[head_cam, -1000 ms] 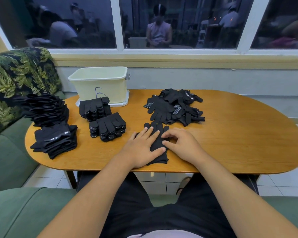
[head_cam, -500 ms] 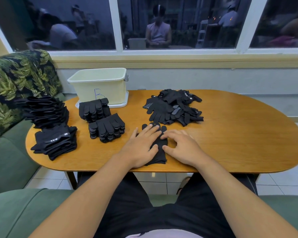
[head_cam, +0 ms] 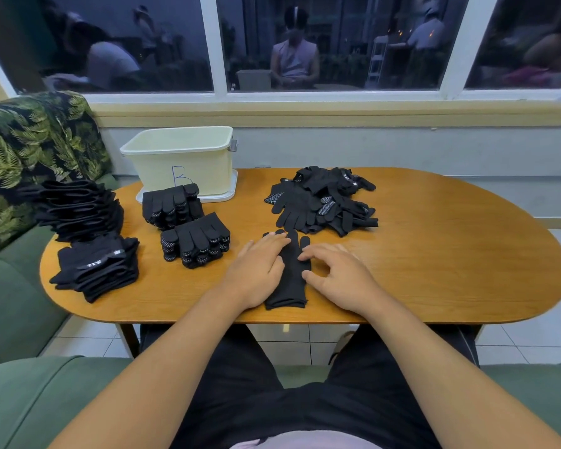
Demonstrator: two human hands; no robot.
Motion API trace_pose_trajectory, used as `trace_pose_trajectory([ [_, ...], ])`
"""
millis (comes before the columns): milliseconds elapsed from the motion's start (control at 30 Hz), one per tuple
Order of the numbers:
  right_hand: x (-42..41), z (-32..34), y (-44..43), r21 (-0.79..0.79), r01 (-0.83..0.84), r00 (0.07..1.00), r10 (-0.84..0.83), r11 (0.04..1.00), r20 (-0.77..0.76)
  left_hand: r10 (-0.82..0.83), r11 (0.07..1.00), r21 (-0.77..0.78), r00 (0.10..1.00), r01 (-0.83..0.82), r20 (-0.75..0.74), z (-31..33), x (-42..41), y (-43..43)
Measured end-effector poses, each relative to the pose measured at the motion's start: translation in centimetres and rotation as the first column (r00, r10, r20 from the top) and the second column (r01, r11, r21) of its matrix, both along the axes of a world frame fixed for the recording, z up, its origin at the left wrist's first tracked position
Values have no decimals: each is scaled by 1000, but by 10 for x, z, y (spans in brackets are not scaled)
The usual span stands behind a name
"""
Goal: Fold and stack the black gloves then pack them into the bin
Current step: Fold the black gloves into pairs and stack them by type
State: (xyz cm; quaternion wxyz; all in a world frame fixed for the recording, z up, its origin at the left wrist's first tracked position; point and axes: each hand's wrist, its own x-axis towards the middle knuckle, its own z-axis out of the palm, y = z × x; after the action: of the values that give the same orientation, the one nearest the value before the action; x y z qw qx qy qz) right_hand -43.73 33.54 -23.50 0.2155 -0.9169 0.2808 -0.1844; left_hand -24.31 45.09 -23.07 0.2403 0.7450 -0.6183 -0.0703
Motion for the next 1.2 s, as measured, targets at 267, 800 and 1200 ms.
trace_pose_trajectory([
  [267, -13, 2, 7, 111, -117, 970, 90, 987, 226, 143, 965, -194, 974, -177, -177, -8, 6, 57],
  [800, -6, -6, 14, -155, -262, 962, 270, 953, 31, 128, 981, -117, 966, -157, -226, -12, 11, 53],
  [1200, -1, -3, 20, -205, -127, 984, 149, 970, 98, 25, 987, -153, 986, -52, -168, -12, 14, 53],
])
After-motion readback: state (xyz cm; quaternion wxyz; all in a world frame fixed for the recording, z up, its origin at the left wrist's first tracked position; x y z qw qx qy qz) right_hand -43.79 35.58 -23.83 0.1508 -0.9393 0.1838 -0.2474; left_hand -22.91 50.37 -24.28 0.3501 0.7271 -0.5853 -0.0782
